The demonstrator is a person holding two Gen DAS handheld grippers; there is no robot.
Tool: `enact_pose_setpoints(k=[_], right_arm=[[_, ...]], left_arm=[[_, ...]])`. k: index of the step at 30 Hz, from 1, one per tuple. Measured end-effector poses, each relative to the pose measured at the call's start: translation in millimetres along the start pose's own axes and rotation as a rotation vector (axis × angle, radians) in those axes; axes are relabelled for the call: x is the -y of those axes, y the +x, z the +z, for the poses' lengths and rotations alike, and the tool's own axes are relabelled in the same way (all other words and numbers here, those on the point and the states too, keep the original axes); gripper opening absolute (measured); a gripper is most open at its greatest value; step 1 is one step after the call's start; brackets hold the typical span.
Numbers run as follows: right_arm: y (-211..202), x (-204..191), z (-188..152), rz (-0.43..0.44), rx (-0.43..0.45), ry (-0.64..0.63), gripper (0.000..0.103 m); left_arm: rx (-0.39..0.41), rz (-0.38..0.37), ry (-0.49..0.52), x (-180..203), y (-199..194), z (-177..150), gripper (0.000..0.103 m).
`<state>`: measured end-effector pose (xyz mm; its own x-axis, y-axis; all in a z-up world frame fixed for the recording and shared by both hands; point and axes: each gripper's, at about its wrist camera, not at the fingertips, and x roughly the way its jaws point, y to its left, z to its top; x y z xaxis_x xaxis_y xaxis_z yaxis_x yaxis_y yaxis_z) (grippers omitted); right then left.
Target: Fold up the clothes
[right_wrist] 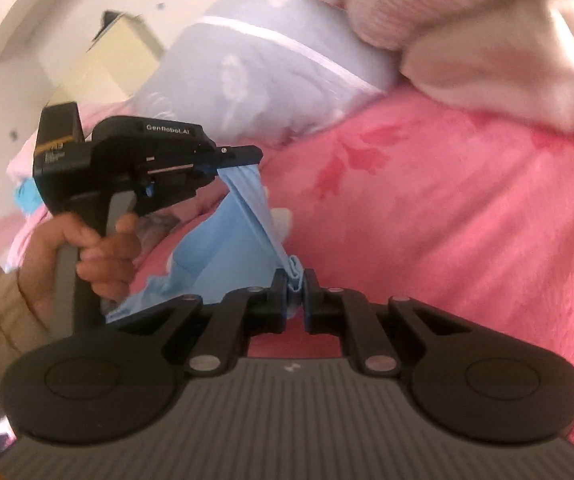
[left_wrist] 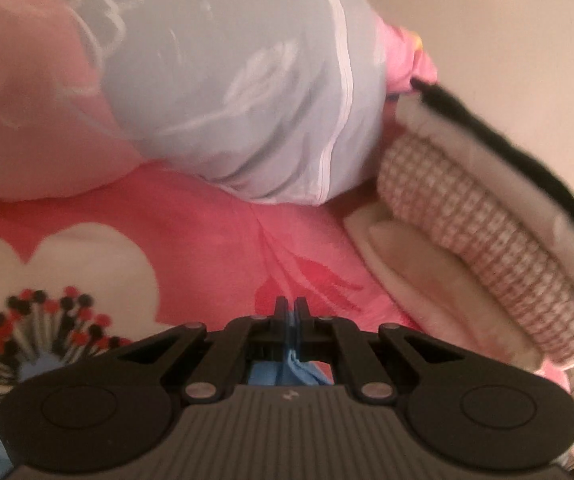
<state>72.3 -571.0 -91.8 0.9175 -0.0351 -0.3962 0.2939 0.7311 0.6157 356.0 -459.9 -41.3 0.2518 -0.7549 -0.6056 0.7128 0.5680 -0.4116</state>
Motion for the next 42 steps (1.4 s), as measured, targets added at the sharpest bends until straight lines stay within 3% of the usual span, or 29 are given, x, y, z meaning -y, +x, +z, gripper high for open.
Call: enact_pose_setpoints(k=[7, 9, 11, 14, 16, 22, 25, 27, 31, 33, 37, 39, 42], right_arm=[[6, 19, -4, 0.023, -0.018, 0.121, 0.006], [6, 19, -5, 0.022, -0.02, 0.125, 0.006], [5, 22, -6, 0.029, -0.02, 0.145, 0.005], [3, 23, -6, 0.034, -0.017, 0.155, 0.007], [3, 24, -7, 0.036, -0.013, 0.159, 0.008], [1, 32, -8, 0.069, -0.003, 0.201, 0.008], [-1, 33, -9, 0.078, 0.003, 0.211, 0.008], [-3, 35, -9, 0.078, 0.014, 0.224, 0.008], [-17, 42, -10, 0.06, 0.104, 0.279, 0.014], [-27, 45, -11, 0.043, 0.161, 0.297, 0.02], [-39, 26, -8, -0.08, 0.21, 0.201, 0.025], [-41, 7, -3, -0.138, 0.212, 0.113, 0.025], [-27, -38, 9, -0.103, 0.158, -0.06, 0.025]], left_arm=[[-0.026, 0.041, 0.037, 1, 36, -7, 0.004], [-0.03, 0.052, 0.035, 1, 42, -8, 0.016], [0.008, 0.068, 0.013, 1, 42, -6, 0.046], [0.077, 0.062, -0.004, 2, 36, -2, 0.06], [0.08, 0.057, -0.024, 3, 34, 3, 0.066], [0.086, 0.044, -0.103, -13, -15, 14, 0.066], [0.096, 0.053, -0.19, -36, -68, 17, 0.066], [0.124, 0.102, -0.236, -53, -112, 12, 0.066], [0.223, 0.144, -0.291, -88, -186, -19, 0.069], [0.231, 0.141, -0.35, -108, -201, -41, 0.069], [0.229, 0.14, -0.459, -145, -217, -88, 0.068], [0.232, 0.149, -0.464, -153, -213, -106, 0.067], [0.248, 0.168, -0.432, -158, -207, -125, 0.067]])
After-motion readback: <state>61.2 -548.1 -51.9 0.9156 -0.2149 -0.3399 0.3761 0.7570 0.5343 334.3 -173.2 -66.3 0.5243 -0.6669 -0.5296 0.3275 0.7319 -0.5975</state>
